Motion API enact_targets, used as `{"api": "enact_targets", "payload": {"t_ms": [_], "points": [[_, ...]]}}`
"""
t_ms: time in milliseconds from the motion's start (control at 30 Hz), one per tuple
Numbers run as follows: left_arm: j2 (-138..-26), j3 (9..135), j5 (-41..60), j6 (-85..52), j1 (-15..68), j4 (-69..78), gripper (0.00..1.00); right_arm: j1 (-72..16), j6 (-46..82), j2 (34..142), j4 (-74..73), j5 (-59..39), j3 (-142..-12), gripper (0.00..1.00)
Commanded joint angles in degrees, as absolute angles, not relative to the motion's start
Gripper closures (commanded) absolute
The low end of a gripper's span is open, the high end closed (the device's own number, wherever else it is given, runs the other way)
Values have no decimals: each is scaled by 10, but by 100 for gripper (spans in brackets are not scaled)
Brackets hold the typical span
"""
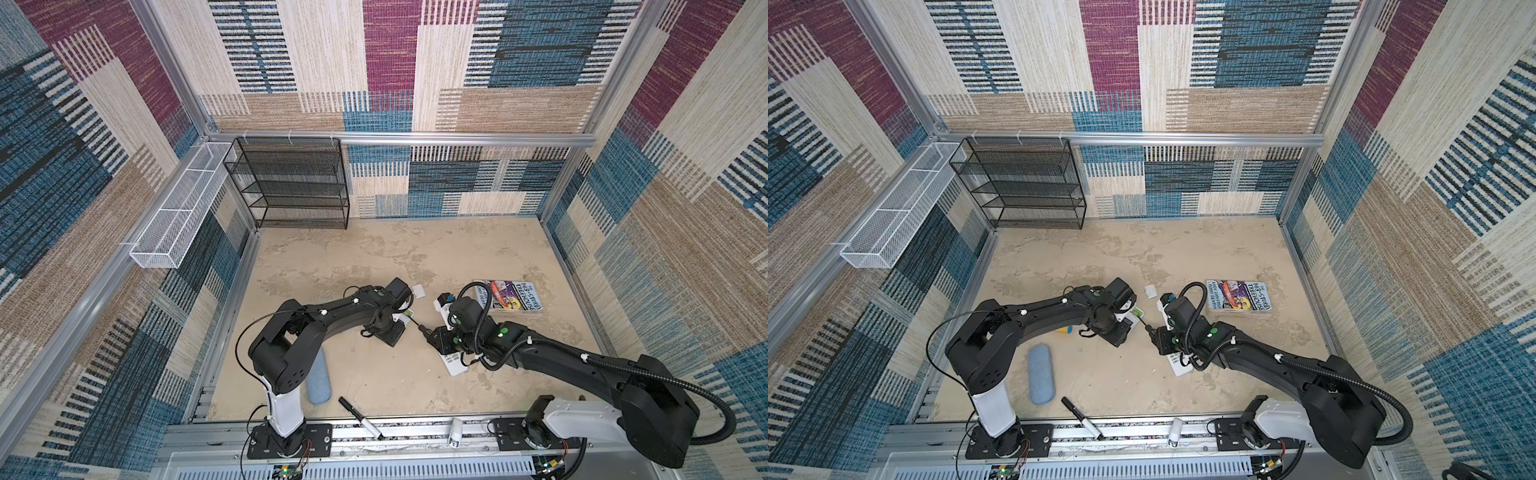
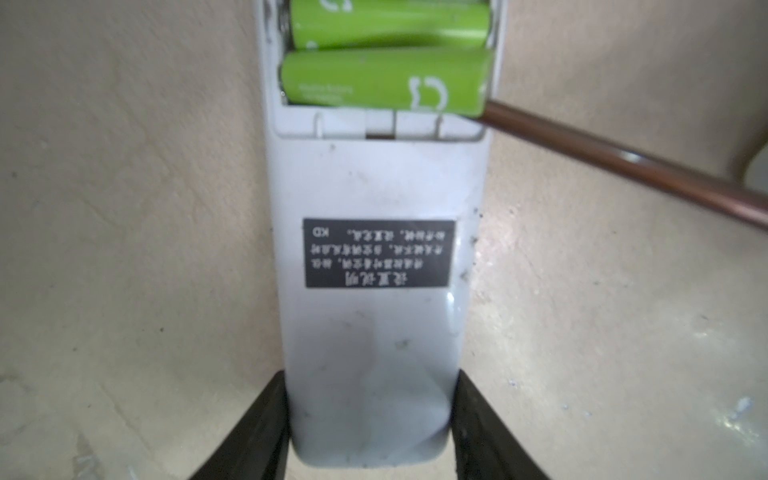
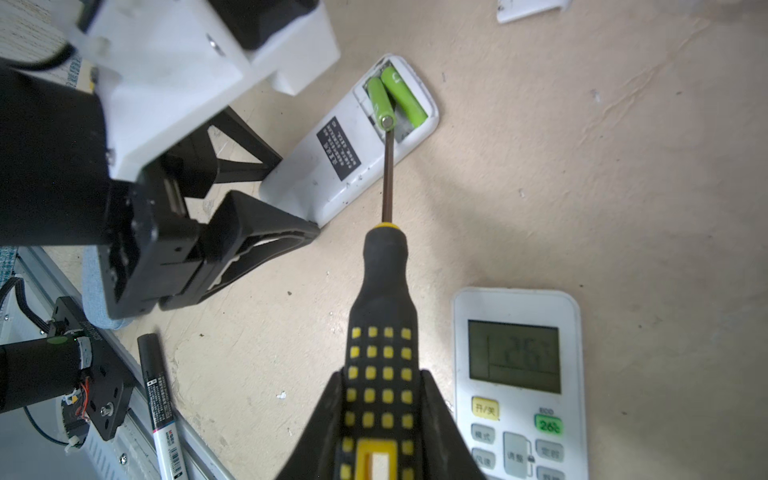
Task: Unload the batteries from the remote control
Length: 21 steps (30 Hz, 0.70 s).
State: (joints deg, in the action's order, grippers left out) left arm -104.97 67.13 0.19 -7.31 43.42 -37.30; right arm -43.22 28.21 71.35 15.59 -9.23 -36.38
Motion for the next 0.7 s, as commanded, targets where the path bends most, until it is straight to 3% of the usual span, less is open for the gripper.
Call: {"api": "enact_targets", "payload": {"t_ms": [0, 667], "points": [[-1046, 674, 27, -54, 439, -456, 48, -433, 282, 714, 87, -119, -353, 100], [-1049, 717, 28, -59, 439, -532, 48, -432, 307, 653, 39, -109, -295, 100]]}}
